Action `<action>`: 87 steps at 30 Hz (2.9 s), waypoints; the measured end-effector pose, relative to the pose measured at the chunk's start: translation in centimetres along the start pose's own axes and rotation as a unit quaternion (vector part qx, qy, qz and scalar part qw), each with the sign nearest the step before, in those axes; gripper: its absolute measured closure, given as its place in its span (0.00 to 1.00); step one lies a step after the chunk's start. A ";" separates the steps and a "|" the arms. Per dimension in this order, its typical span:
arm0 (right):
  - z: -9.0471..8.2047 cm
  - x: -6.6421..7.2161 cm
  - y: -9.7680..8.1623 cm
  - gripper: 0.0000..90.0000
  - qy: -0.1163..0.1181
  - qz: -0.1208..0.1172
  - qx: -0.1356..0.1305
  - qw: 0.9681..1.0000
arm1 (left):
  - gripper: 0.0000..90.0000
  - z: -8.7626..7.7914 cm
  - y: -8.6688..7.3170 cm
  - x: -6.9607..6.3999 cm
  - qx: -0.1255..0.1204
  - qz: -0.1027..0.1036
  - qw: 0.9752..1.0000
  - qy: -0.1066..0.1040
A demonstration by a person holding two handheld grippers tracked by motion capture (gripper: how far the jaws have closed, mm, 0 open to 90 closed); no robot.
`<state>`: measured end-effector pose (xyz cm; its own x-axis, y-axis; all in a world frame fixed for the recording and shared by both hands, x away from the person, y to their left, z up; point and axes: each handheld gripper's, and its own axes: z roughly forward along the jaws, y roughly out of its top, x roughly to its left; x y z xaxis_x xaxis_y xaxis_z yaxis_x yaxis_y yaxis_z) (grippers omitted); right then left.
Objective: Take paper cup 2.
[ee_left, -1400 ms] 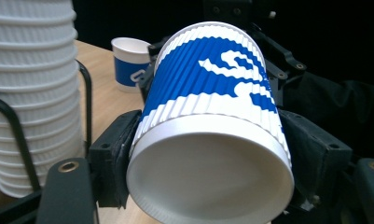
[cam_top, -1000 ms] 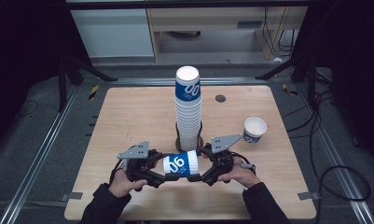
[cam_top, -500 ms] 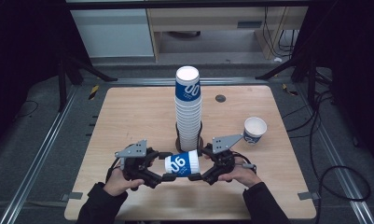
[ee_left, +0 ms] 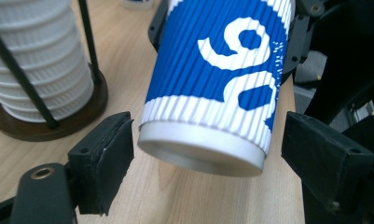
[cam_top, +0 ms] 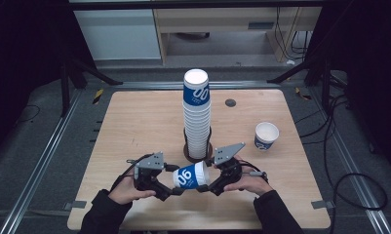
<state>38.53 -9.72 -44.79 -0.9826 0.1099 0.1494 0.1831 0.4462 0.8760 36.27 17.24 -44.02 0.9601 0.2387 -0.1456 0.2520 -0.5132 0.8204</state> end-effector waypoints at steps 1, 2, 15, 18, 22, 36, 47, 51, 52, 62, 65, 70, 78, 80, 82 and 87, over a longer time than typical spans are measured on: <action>0.2 0.1 0.0 0.17 0.001 -0.001 0.004 1.000 | 0.19 0.2 0.0 -0.1 0.004 0.001 1.000 -0.002; 0.2 0.1 0.0 0.17 0.004 -0.002 0.006 1.000 | 0.19 0.4 0.0 -0.1 0.009 0.004 1.000 -0.005; 0.9 0.4 0.0 0.15 0.024 -0.001 0.021 0.999 | 0.29 1.1 -0.1 -0.4 0.027 0.022 0.999 -0.013; 0.7 0.3 0.1 0.10 0.011 -0.002 0.009 1.000 | 0.29 0.9 -0.1 -0.2 0.023 0.017 1.000 -0.008; -0.4 0.0 0.4 0.07 -0.010 0.005 -0.024 1.000 | 0.29 0.3 -0.2 0.2 0.006 0.007 1.000 0.003; -3.2 -0.8 0.9 0.06 -0.058 0.039 -0.114 0.991 | 0.29 -2.3 0.0 1.1 -0.153 -0.039 0.986 0.048; -2.7 -0.4 1.2 0.07 -0.021 0.047 -0.133 0.990 | 0.29 -0.3 0.3 -0.3 -0.158 -0.018 0.987 0.032; -2.3 -0.3 1.3 0.07 -0.006 0.048 -0.138 0.989 | 0.29 0.0 0.4 -0.6 -0.158 -0.012 0.987 0.029; -2.3 -0.2 1.3 0.07 0.000 0.051 -0.139 0.989 | 0.29 0.1 0.4 -0.6 -0.156 -0.013 0.987 0.027; -1.5 -0.2 1.3 0.11 0.018 0.057 -0.142 0.988 | 0.29 0.8 0.5 -1.0 -0.150 0.000 0.988 0.024; -1.3 -0.1 1.4 0.14 0.020 0.058 -0.144 0.988 | 0.29 1.0 0.5 -1.2 -0.147 0.004 0.989 0.023; -1.3 -0.2 1.3 0.16 0.023 0.061 -0.147 0.987 | 0.29 1.1 0.5 -1.2 -0.146 0.004 0.989 0.023; -0.9 -0.1 1.4 0.20 0.029 0.063 -0.148 0.987 | 0.29 1.1 0.4 -1.2 -0.143 0.006 0.989 0.024; -1.0 -0.1 1.4 0.21 0.030 0.062 -0.147 0.987 | 0.29 1.2 0.4 -1.1 -0.143 0.004 0.990 0.023; -1.0 0.0 1.4 0.22 0.029 0.061 -0.148 0.987 | 0.29 1.2 0.4 -1.1 -0.143 0.002 0.989 0.024; -1.2 0.1 1.6 0.22 0.019 0.052 -0.154 0.987 | 0.24 1.2 0.4 -1.1 -0.128 0.000 0.992 0.018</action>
<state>38.65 -10.07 -42.76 -0.9606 0.1045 0.2575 0.2708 0.1429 0.9520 35.44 15.76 -44.24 0.9539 0.2705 -0.1301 0.2093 -0.2884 0.9344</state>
